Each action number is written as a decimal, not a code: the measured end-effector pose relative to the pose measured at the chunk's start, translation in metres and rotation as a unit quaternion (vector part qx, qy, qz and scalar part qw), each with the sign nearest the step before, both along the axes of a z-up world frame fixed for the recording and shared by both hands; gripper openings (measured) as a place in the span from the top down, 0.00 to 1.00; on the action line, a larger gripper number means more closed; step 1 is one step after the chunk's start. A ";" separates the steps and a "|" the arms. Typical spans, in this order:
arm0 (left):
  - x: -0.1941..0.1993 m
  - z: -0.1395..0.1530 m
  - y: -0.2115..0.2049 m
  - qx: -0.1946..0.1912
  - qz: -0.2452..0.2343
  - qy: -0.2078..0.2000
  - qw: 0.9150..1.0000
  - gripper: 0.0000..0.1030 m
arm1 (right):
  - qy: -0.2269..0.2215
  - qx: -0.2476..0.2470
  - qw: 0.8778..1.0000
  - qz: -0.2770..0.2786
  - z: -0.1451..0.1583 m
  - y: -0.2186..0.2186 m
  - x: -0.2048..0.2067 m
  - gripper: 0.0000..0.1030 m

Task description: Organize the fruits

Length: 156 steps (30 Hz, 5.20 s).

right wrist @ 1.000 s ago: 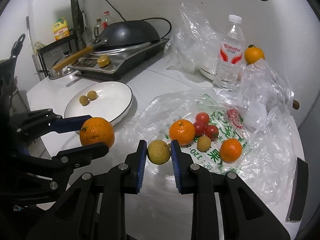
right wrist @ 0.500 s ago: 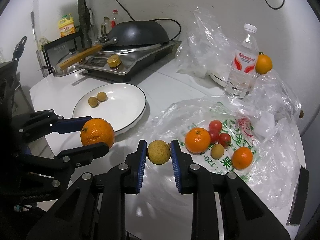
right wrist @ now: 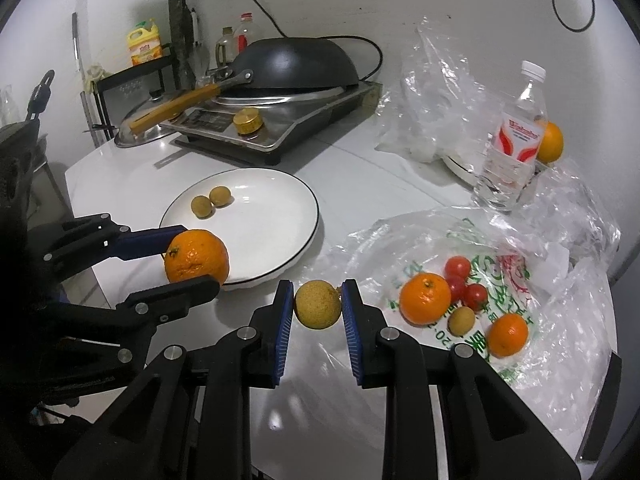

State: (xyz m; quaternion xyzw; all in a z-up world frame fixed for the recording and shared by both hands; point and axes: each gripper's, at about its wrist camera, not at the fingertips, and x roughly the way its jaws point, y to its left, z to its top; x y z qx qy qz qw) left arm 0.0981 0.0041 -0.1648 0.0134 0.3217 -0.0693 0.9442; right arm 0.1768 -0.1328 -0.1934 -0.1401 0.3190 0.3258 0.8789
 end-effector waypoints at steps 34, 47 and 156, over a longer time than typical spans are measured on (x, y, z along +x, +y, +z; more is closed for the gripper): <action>0.027 -0.030 0.072 0.028 0.091 0.036 0.995 0.55 | 0.023 -0.012 0.999 0.041 -0.015 0.060 0.030 0.74; 0.034 -0.036 0.079 0.022 0.094 0.050 0.994 0.54 | 0.029 -0.017 0.998 0.052 -0.019 0.075 0.038 0.74; 0.006 0.011 0.062 -0.007 0.115 -0.005 0.993 0.53 | 0.016 0.033 0.999 0.039 0.011 0.061 0.040 0.74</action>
